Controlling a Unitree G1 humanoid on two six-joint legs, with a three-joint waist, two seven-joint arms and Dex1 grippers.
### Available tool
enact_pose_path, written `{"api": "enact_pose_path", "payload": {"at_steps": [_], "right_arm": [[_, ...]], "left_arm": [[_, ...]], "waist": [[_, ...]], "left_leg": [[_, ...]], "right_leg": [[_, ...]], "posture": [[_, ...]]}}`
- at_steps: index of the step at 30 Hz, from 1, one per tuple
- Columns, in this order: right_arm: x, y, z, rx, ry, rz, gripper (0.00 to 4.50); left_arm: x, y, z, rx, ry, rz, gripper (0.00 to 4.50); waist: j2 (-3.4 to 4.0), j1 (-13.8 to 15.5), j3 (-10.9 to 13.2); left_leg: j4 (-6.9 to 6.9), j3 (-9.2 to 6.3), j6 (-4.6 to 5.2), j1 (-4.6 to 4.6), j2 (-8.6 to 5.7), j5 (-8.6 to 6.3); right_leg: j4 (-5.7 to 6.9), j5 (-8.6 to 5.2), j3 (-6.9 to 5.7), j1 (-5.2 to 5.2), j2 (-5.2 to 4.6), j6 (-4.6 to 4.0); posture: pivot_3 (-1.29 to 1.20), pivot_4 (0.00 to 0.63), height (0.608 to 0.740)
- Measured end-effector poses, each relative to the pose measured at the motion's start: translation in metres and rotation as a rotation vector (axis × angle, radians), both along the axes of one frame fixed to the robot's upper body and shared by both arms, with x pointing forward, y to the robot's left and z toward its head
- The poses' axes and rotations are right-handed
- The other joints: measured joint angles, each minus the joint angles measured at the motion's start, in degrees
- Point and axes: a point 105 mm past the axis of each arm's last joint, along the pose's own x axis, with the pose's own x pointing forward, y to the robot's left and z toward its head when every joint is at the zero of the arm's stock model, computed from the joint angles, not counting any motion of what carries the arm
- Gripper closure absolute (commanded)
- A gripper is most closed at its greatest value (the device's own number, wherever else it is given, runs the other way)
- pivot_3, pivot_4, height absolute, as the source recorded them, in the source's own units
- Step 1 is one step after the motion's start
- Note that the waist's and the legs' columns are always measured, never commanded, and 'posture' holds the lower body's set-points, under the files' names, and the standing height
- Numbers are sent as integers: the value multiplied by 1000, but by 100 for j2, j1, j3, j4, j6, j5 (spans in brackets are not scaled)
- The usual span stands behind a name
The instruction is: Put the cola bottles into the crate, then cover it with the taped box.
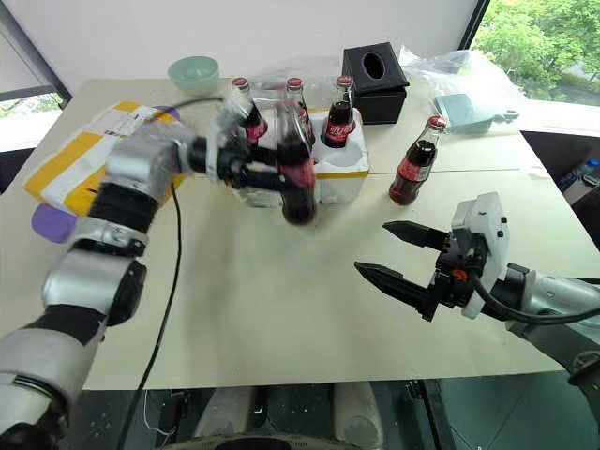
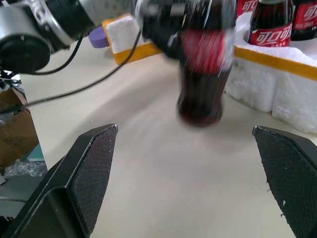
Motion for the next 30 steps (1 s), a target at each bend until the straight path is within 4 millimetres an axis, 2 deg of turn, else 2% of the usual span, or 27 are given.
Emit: {"api": "enact_pose_path", "payload": {"at_steps": [2, 4, 11, 18, 21, 24, 30], "right_arm": [[2, -1, -3, 7, 11, -8, 0], [4, -2, -4, 11, 14, -13, 0], [10, -2, -5, 15, 10, -12, 0], [13, -4, -4, 21, 7, -18, 0], [14, -4, -2, 21, -3, -17, 0], [14, -3, 0, 23, -10, -18, 0], [15, -4, -2, 21, -4, -31, 0]], "left_arm": [[2, 14, 18, -44, -18, 39, 1746], [4, 24, 26, -62, -31, 72, 1746], [17, 55, 22, -77, -2, 208, 1746], [35, 68, 37, -72, -96, 330, 1746], [41, 66, 33, -56, -118, 358, 1746], [49, 65, 20, -12, -123, 403, 1746], [52, 68, 10, 58, -161, 413, 1746]], "waist": [[1, -4, 0], [1, 9, 0], [-2, 22, 1], [-4, 23, 2], [-4, 23, 2], [-4, 23, 3], [-6, 21, 3]], "left_leg": [[-3, 0, 4, 2, 0, -2], [-2, 0, 4, 2, 0, -2], [1, 0, 3, -1, 0, -2], [1, 1, 3, -3, 0, -2], [1, 1, 3, -2, 0, -2], [1, 1, 3, -3, 0, -2], [0, 1, 3, -4, 0, -2]], "right_leg": [[2, 1, 0, -1, 0, 5], [3, 2, 0, -1, 0, 6], [2, 4, 0, -1, 0, 9], [1, 5, -1, -1, 0, 11], [2, 6, -1, -1, 0, 13], [2, 7, -1, -1, 0, 14], [3, 7, -1, -5, 0, 14]], "posture": [[0, 150, 739], [0, 150, 739], [0, 150, 739], [0, 150, 739], [0, 150, 739], [0, 150, 739], [0, 150, 739]]}}
